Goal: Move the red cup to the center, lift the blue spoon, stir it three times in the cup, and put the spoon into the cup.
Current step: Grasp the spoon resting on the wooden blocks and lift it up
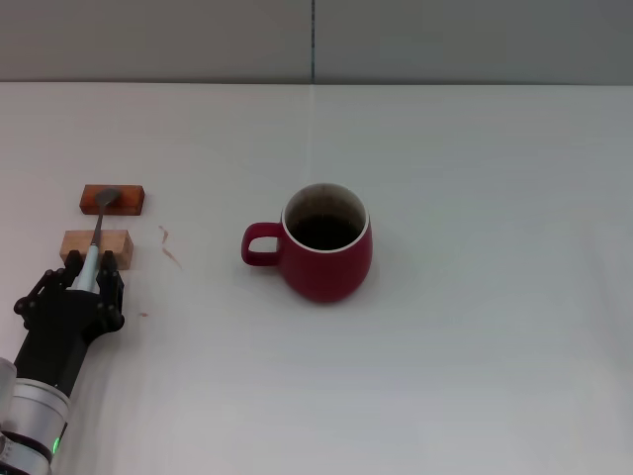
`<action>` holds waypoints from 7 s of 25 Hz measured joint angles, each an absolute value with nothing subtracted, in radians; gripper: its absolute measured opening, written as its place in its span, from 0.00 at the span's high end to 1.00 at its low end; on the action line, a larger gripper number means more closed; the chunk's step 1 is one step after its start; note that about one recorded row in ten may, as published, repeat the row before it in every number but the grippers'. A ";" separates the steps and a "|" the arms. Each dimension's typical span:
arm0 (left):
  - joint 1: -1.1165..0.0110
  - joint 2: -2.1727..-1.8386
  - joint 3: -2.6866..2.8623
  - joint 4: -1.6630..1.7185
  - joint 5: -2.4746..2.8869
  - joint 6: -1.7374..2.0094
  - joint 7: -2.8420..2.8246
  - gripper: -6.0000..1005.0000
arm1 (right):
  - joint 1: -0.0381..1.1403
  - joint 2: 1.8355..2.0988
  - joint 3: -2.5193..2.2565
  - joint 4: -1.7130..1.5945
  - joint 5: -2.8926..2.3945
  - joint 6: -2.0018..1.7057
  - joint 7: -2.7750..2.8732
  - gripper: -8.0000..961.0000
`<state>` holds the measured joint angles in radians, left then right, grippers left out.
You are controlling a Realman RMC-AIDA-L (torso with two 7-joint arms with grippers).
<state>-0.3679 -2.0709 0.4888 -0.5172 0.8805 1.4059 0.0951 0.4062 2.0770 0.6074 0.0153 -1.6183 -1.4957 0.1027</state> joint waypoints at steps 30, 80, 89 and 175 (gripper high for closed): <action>-0.360 -2.072 0.478 -0.510 0.898 1.406 0.095 0.76 | 0.401 2.077 0.606 0.018 -1.618 -1.496 0.101 0.28; -0.359 -2.073 0.472 -0.506 0.902 1.406 0.116 0.82 | 0.397 2.077 0.606 0.025 -1.618 -1.496 0.101 0.28; -0.358 -2.071 0.472 -0.506 0.928 1.437 0.109 0.82 | 0.396 2.077 0.606 0.025 -1.618 -1.496 0.101 0.28; -0.348 -2.063 0.477 -0.452 0.956 1.427 -0.049 0.82 | 0.381 2.079 0.606 0.045 -1.618 -1.517 0.101 0.28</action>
<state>-0.3482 -2.0628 0.4772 -0.4522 0.9557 1.4270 -0.0490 0.3812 2.0792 0.6059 0.0447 -1.6183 -1.5172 0.1012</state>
